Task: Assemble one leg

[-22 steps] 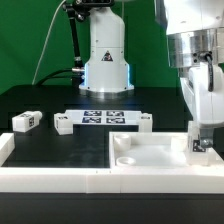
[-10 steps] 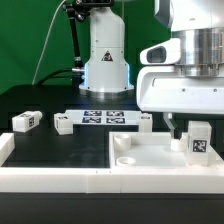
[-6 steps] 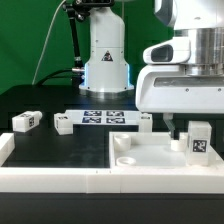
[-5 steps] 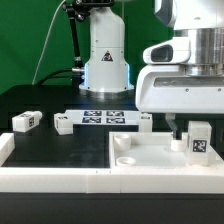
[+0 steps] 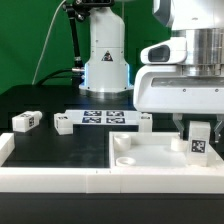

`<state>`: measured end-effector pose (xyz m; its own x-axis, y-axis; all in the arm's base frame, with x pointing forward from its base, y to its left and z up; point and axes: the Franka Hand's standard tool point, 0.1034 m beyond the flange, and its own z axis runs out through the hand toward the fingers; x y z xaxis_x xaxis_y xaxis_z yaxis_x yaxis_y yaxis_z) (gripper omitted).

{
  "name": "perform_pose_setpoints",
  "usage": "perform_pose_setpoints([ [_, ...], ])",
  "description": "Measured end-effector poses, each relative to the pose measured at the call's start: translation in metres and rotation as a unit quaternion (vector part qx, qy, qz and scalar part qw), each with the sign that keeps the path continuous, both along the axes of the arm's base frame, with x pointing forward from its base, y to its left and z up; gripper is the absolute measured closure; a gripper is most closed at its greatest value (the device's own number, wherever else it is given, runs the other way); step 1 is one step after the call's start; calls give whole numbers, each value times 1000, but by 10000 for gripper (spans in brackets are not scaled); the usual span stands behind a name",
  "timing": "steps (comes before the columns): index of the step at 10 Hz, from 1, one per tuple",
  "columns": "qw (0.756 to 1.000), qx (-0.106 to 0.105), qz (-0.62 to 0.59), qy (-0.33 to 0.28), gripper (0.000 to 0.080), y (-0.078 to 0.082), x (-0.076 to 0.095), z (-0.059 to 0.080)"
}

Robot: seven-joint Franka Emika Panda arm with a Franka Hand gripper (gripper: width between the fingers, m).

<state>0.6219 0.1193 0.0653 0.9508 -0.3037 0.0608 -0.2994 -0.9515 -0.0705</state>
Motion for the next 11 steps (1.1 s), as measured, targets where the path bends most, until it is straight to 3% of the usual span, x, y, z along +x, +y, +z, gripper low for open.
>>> perform_pose_setpoints([
  [3, 992, 6, -123, 8, 510, -11, -2, 0],
  [8, 965, -11, -261, 7, 488, -35, -5, 0],
  [9, 965, -9, -263, 7, 488, -34, -5, 0],
  [10, 965, -9, -263, 7, 314, -34, -5, -1],
  [11, 965, -9, -263, 7, 205, -34, -5, -1],
])
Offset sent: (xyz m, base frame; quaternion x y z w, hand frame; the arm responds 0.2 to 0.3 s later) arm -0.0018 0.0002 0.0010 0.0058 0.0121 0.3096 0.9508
